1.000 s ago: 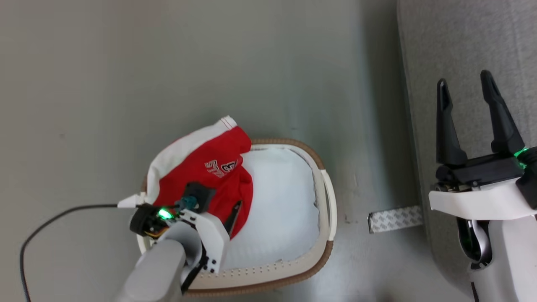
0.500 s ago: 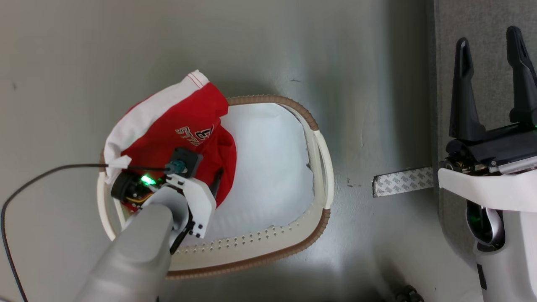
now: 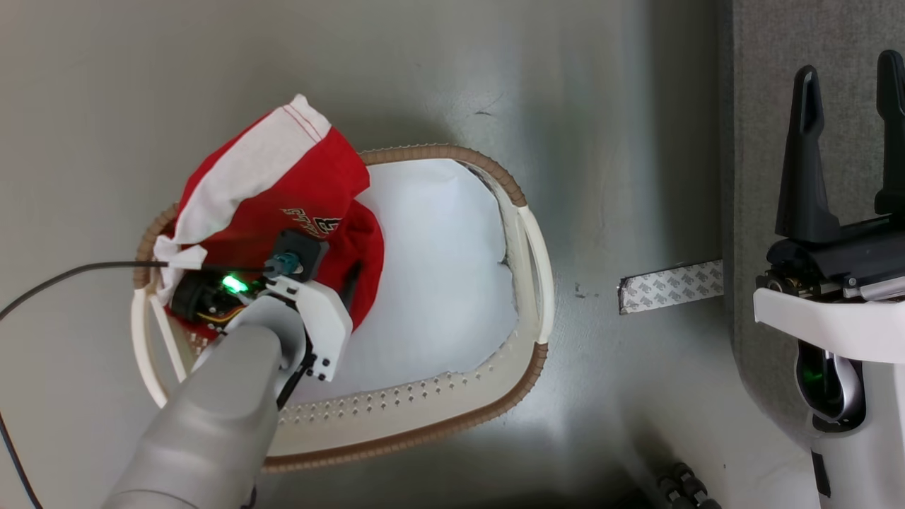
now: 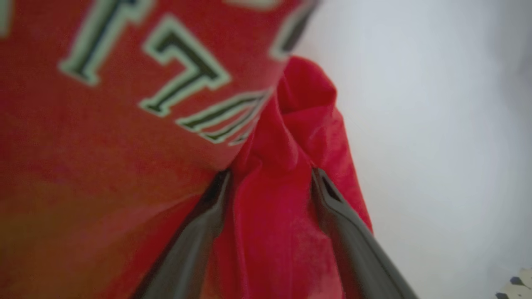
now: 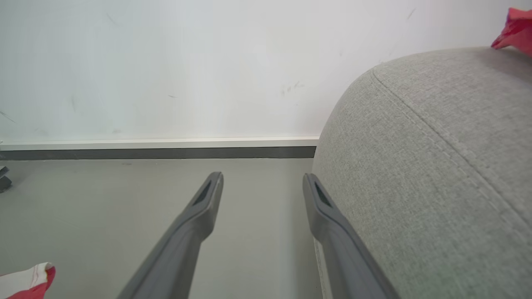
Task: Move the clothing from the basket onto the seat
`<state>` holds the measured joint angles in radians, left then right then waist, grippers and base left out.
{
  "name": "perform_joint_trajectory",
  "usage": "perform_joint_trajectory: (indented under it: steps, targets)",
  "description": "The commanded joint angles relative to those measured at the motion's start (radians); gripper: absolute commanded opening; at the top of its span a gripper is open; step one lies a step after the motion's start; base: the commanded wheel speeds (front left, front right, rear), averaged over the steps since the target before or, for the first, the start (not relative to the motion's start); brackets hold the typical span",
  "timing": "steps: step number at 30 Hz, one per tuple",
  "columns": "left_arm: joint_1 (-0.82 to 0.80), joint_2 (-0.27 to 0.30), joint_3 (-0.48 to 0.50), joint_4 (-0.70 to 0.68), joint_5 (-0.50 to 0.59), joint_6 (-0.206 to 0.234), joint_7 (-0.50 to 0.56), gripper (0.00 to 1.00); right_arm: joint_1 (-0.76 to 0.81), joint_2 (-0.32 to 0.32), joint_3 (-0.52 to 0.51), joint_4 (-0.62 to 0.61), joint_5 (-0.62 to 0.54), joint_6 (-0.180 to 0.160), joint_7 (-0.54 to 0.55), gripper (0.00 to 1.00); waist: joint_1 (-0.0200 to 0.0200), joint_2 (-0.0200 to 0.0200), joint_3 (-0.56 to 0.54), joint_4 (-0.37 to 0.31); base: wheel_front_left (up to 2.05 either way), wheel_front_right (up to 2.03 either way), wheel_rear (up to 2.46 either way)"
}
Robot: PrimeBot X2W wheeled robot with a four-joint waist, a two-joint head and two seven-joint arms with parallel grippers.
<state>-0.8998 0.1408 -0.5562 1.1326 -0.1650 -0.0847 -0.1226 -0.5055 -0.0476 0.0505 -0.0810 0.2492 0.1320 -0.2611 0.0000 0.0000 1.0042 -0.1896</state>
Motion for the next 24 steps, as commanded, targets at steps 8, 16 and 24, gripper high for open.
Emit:
perform_joint_trajectory:
  steps: [8,16,24]
  targets:
    - [-0.003,-0.01,-0.025,0.057,-0.001,-0.02,-0.012,0.0,0.02,-0.003,-0.016,0.01,0.024,-0.003,-0.003,1.0,0.0,0.0,-0.014,-0.004,0.0,0.0,0.0]
    - [0.06,-0.042,-0.022,0.055,-0.054,-0.037,-0.084,0.0,0.05,-0.002,-0.023,0.062,0.017,-0.003,-0.003,1.0,0.0,0.0,-0.165,0.029,0.0,0.0,0.0]
    - [0.179,-0.066,-0.01,-0.005,-0.145,-0.046,-0.128,0.0,0.156,-0.002,-0.044,0.152,0.0,-0.003,-0.003,1.0,0.0,0.0,-0.419,0.081,0.0,0.0,0.0]
